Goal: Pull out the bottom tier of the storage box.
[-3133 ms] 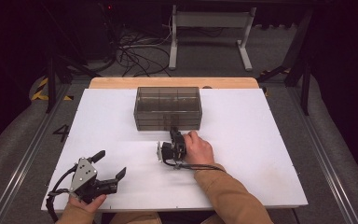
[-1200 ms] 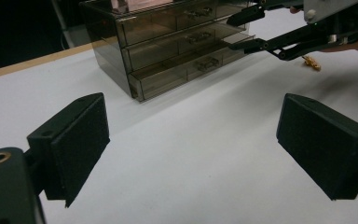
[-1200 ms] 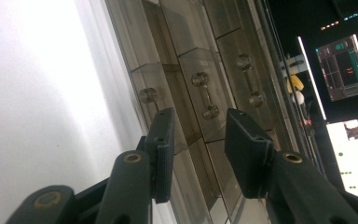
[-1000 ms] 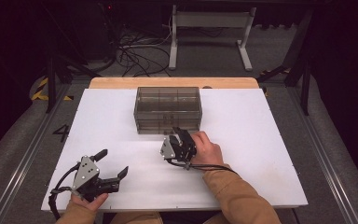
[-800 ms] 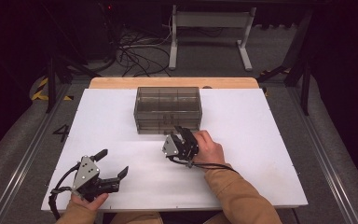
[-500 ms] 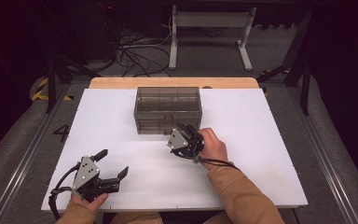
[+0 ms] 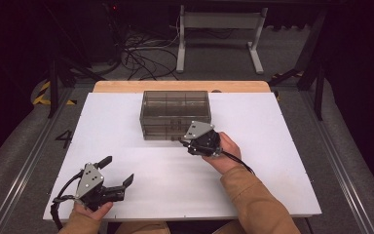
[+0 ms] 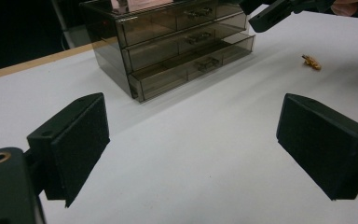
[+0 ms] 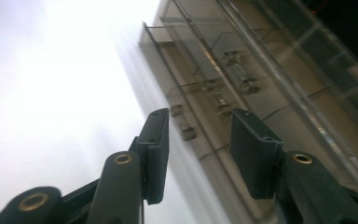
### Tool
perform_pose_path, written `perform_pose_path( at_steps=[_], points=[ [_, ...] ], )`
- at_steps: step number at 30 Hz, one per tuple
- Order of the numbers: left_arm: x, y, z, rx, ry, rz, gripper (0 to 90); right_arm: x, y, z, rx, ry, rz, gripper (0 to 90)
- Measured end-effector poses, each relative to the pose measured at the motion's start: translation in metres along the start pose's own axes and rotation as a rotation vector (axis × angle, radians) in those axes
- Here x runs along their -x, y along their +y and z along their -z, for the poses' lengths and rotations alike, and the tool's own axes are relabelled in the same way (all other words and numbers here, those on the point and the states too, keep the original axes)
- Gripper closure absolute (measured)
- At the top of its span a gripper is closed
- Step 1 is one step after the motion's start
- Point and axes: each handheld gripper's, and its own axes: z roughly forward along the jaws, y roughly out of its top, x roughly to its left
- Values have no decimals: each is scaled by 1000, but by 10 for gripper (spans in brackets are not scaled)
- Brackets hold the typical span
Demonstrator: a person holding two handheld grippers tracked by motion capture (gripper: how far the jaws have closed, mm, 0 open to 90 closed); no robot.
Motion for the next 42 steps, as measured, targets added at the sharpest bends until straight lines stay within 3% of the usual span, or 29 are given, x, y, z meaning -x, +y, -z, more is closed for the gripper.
perform_pose_path(
  at_steps=[10,18,27,42],
  points=[
    [0,0,-1,-2,0,-2,97,23,-4,-5,-47,118,-105,571],
    [0,0,-1,-5,-1,3,97,30,-6,-12,-63,120,-125,564],
    [0,0,-1,-5,-2,4,97,33,-8,-32,-120,100,-80,565],
    [0,-1,-1,-5,-4,7,97,36,-17,-52,-185,105,-84,568]
  ],
)
